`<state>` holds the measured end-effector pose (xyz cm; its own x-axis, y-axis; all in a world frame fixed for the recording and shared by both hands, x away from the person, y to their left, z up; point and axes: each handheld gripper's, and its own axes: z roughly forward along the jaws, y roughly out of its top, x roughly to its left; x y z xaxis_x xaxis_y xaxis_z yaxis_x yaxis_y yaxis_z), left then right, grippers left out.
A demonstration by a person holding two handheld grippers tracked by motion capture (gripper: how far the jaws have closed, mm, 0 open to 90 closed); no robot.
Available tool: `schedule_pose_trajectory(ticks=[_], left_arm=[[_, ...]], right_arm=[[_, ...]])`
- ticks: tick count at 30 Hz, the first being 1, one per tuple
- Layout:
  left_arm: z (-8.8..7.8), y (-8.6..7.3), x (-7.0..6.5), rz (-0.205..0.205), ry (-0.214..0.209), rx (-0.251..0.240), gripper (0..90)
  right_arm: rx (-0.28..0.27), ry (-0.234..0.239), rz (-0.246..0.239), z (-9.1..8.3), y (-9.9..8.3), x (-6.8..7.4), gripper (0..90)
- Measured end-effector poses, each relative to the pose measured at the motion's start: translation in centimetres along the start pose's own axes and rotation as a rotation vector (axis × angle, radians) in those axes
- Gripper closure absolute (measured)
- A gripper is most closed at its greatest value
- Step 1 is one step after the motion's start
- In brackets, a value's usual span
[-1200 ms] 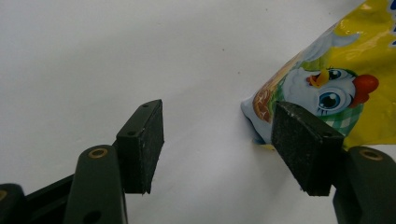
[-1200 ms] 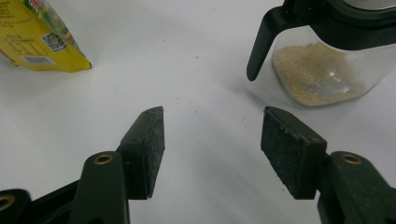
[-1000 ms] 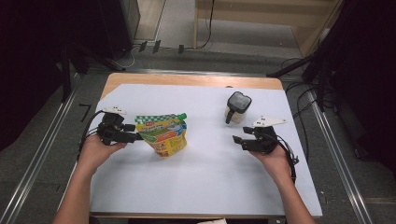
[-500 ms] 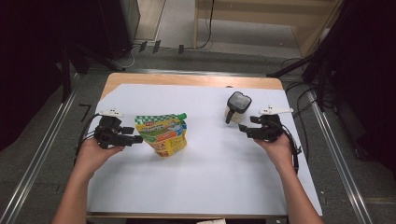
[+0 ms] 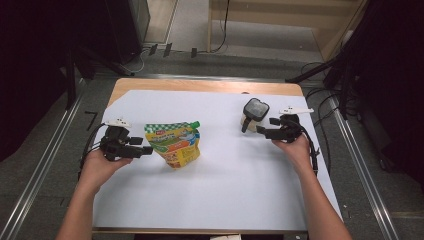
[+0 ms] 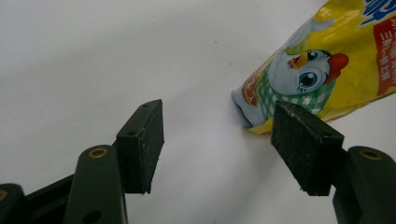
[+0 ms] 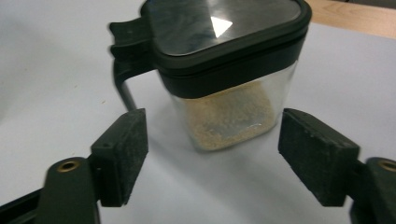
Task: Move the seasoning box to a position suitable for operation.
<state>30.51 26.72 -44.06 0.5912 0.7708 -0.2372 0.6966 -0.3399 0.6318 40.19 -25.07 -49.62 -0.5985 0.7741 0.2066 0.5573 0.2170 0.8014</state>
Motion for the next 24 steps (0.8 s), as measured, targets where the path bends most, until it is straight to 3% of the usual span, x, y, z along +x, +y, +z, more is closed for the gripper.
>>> schedule_pose_trajectory(ticks=[3, 7, 10, 14, 17, 24], left_arm=[[0.1, 0.0, 0.0, 0.002, -0.002, 0.002, 35.4], [0.1, -0.2, 0.0, 0.000, -0.004, 0.006, 35.4], [0.1, -0.4, 0.0, 0.001, 0.000, 0.007, 35.4], [0.0, -0.6, -0.1, -0.001, 0.007, 0.008, 35.4], [-0.1, -0.8, -0.2, -0.008, 0.008, 0.009, 35.4], [-0.6, -1.4, -0.4, -0.016, 0.009, -0.004, 35.4]], right_arm=[[-0.001, 0.004, 0.001, 0.5, 0.2, -0.4, 21.1], [0.001, 0.001, -0.061, 1.5, 1.0, -0.4, 16.9], [-0.004, -0.009, -0.069, 2.0, 1.2, -0.5, 16.6], [-0.028, 0.016, -0.071, 2.8, 1.2, -1.0, 14.8], [-0.038, -0.011, -0.108, 3.9, 1.0, -0.7, 12.6], [-0.043, -0.036, -0.109, 5.5, 1.1, -0.3, 9.5]])
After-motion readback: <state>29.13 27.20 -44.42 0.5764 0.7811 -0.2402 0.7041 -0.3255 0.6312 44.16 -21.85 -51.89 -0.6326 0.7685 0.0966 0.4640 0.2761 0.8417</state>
